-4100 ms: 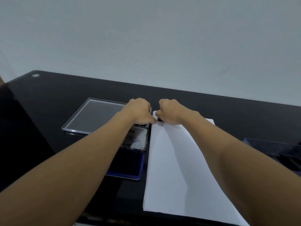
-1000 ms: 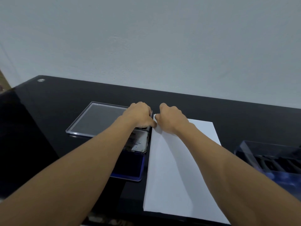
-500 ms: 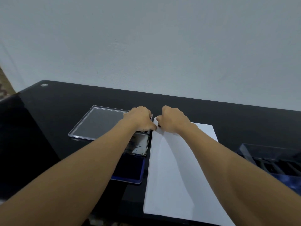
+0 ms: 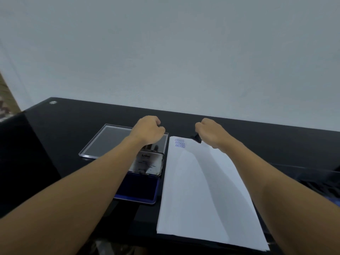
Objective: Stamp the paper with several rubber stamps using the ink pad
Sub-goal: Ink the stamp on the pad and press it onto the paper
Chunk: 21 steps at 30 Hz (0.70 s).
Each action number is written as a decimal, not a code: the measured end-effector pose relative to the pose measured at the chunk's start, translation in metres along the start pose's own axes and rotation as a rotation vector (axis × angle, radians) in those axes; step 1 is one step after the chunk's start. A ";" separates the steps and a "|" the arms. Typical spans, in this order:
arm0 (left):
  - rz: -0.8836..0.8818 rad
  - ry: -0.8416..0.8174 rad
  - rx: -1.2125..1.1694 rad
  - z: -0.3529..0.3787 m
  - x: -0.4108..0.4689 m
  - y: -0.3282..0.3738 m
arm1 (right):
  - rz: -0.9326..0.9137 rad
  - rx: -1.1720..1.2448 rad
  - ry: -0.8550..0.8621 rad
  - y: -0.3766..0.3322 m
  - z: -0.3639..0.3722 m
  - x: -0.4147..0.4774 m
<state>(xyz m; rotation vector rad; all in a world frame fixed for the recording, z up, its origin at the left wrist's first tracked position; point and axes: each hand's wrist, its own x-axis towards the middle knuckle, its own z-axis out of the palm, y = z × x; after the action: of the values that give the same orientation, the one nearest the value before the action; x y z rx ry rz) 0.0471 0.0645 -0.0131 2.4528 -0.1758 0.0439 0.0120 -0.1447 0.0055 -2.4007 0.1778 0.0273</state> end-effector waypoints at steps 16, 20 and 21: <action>-0.073 0.258 -0.457 -0.032 -0.054 0.014 | -0.076 0.197 -0.037 -0.011 -0.014 -0.051; -0.122 0.292 -0.650 -0.034 -0.069 0.022 | -0.055 0.265 -0.025 -0.006 -0.019 -0.065; -0.125 0.284 -0.658 -0.035 -0.073 0.023 | -0.046 0.274 -0.019 -0.005 -0.020 -0.069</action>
<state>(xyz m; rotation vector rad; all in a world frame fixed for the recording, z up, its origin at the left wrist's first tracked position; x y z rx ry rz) -0.0281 0.0773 0.0229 1.7722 0.0812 0.2387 -0.0558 -0.1464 0.0282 -2.1298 0.1092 0.0041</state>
